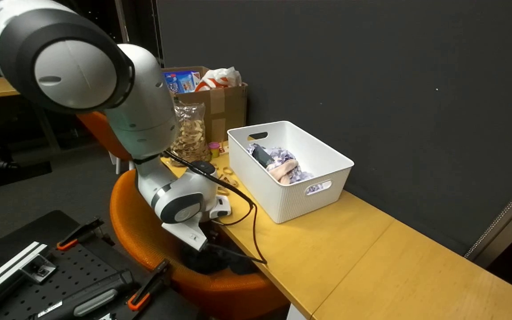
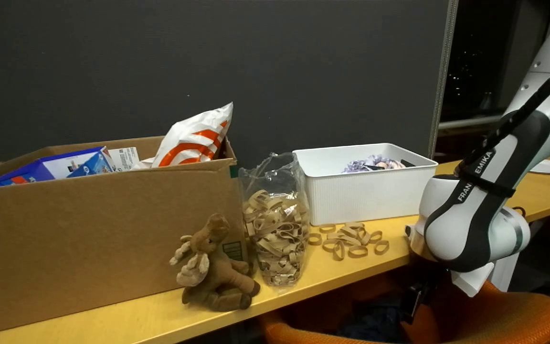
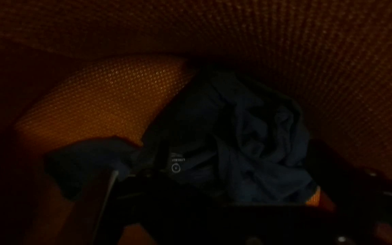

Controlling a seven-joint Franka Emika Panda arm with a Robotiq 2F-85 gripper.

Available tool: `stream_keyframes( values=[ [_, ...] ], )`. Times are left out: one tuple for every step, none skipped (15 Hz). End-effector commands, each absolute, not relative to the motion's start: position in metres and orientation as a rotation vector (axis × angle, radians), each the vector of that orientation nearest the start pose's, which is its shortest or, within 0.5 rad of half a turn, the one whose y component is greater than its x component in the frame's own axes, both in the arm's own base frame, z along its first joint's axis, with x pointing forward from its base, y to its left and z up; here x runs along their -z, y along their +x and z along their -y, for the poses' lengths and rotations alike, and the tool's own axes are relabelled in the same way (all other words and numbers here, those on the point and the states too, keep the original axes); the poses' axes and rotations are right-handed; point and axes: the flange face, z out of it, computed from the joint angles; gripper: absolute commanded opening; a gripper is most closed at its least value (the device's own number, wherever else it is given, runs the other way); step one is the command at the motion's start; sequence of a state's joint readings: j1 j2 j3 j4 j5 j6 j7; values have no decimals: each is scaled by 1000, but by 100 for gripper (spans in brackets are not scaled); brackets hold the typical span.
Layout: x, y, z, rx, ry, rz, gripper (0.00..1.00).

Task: Pick up all the shirts from the orange chair and put them in the white basket

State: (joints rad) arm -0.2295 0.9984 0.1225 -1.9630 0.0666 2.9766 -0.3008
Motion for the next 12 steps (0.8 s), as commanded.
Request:
stream_keyframes(
  values=[
    [-16, 527, 44, 196, -3070, 59, 100],
    [-24, 521, 38, 232, -3072, 47, 100],
    [-33, 512, 29, 256, -3063, 30, 100],
    [-39, 502, 22, 268, -3057, 11, 100],
    [-47, 493, 13, 281, -3053, 21, 100],
    [-54, 483, 4, 295, -3052, 16, 100],
    [-63, 473, -4, 307, -3047, 18, 100],
    [-72, 465, -11, 319, -3043, 20, 100],
    [-78, 459, -14, 323, -3043, 11, 100],
    [-81, 456, -15, 326, -3041, 2, 100],
    [-77, 455, -12, 315, -3036, -7, 100],
    [-75, 454, -9, 312, -3036, -7, 100]
  ],
)
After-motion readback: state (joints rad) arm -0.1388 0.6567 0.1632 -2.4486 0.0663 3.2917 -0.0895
